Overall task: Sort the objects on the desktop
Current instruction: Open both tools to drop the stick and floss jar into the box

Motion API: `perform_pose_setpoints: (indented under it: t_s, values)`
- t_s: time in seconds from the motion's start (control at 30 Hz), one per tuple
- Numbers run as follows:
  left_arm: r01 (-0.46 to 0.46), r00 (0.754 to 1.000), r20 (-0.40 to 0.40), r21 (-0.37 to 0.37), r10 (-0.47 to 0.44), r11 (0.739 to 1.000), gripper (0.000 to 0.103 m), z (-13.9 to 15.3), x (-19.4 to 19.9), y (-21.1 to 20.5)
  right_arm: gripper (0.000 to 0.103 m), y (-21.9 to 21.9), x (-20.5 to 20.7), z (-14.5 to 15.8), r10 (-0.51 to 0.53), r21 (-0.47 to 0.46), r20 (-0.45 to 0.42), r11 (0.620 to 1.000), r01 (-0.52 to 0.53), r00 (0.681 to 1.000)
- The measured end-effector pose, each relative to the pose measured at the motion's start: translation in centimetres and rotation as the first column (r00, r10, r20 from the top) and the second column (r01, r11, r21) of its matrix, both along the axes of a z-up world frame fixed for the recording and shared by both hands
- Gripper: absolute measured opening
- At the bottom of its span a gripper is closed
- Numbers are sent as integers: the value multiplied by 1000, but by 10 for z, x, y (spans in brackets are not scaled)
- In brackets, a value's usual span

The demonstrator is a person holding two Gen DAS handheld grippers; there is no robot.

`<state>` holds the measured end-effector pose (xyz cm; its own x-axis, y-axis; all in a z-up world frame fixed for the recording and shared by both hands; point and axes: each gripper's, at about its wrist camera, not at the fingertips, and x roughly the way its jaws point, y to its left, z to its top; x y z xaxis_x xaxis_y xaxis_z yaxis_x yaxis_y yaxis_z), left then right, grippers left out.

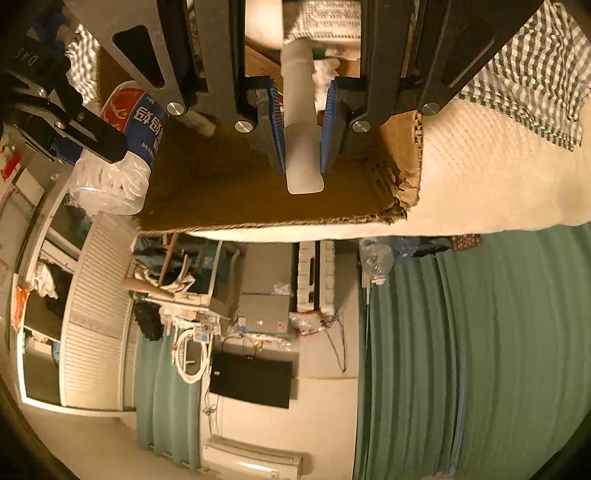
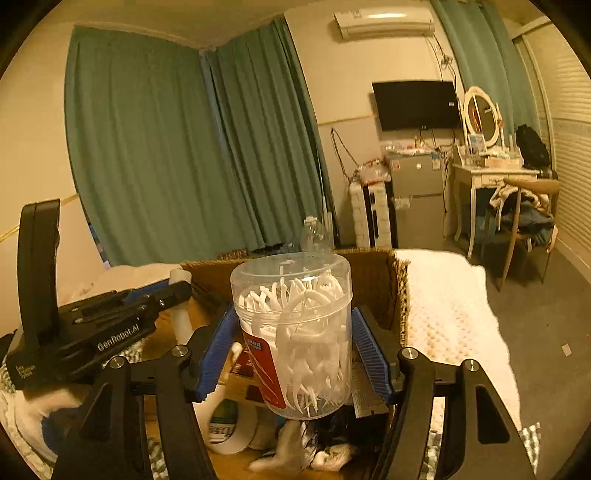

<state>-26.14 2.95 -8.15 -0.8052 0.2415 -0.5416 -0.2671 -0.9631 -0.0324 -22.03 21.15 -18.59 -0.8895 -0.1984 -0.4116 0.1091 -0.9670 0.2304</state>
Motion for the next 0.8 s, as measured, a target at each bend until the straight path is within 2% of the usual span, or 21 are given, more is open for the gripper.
perform_pose_setpoints:
  t_s: [0.13, 0.2, 0.23, 0.27, 0.43, 0.57, 0.8]
  values:
    - [-25, 999, 25, -24, 25, 999, 26, -12, -12, 0, 65, 4, -23, -18, -19, -3, 59, 1000, 19, 998]
    - [-32, 999, 33, -20, 33, 999, 43, -13, -14, -1, 65, 7, -31, -23, -28, -5, 80, 1000, 28, 996]
    - [-37, 999, 30, -16, 38, 999, 59, -13, -13, -3, 67, 8, -32, -24, -30, -7, 80, 999, 31, 996]
    - [-41, 999, 22, -12, 42, 999, 64, -11, -10, -4, 67, 9, -30, -23, -33, -6, 76, 999, 34, 997]
    - [-47, 999, 1, 4, 47, 999, 66, 7, 3, -9, 69, 5, -18, -9, -49, 20, 50, 999, 48, 998]
    - [-55, 998, -32, 21, 56, 998, 76, 32, 22, -15, 70, 8, -2, 10, -57, 16, 28, 998, 57, 998]
    - [-64, 991, -116, 29, 67, 998, 97, 85, 67, -20, 77, 5, 47, 56, -65, 12, -23, 998, 65, 998]
